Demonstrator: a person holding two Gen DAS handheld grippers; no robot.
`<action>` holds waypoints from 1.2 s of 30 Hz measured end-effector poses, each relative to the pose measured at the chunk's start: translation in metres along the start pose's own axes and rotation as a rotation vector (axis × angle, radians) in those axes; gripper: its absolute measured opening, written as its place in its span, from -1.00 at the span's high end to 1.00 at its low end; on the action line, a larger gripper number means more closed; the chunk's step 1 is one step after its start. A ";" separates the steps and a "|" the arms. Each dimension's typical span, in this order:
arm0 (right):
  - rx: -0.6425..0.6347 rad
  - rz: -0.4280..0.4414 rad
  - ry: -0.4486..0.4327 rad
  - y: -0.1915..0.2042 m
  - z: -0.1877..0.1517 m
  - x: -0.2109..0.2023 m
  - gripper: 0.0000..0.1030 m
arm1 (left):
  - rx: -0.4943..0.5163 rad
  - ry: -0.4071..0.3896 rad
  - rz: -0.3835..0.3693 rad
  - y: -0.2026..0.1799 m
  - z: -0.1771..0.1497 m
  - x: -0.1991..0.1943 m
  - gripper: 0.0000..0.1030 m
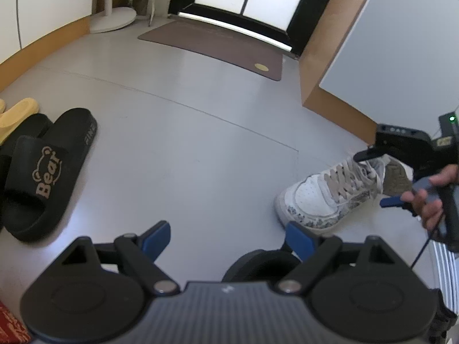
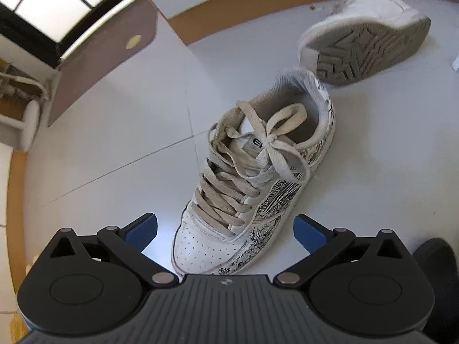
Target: Organize scattered shoes
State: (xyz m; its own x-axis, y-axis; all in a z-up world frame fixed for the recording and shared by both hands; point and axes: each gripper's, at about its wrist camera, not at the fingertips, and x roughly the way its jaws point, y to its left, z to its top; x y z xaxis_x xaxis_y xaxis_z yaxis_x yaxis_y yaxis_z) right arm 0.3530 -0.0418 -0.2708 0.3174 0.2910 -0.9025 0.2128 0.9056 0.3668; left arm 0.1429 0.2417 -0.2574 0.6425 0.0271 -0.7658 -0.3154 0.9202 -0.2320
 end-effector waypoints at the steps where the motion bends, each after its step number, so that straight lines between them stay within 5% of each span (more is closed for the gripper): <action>1: 0.002 -0.005 0.000 0.001 0.000 0.002 -1.00 | -0.003 0.001 0.001 0.002 0.000 0.001 -0.73; 16: -0.005 -0.167 -0.031 0.017 0.012 0.062 -1.00 | 0.007 0.025 0.022 0.014 -0.004 0.004 -0.73; 36: -0.391 -0.258 -0.028 0.014 0.025 0.064 -0.77 | 0.015 0.040 -0.002 0.007 -0.003 0.008 -0.73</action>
State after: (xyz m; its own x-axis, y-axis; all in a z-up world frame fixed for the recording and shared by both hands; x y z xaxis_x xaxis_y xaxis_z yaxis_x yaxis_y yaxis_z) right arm 0.3991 -0.0177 -0.3177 0.3261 0.0379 -0.9446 -0.0742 0.9971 0.0144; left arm 0.1437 0.2477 -0.2666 0.6144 0.0095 -0.7889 -0.3032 0.9260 -0.2250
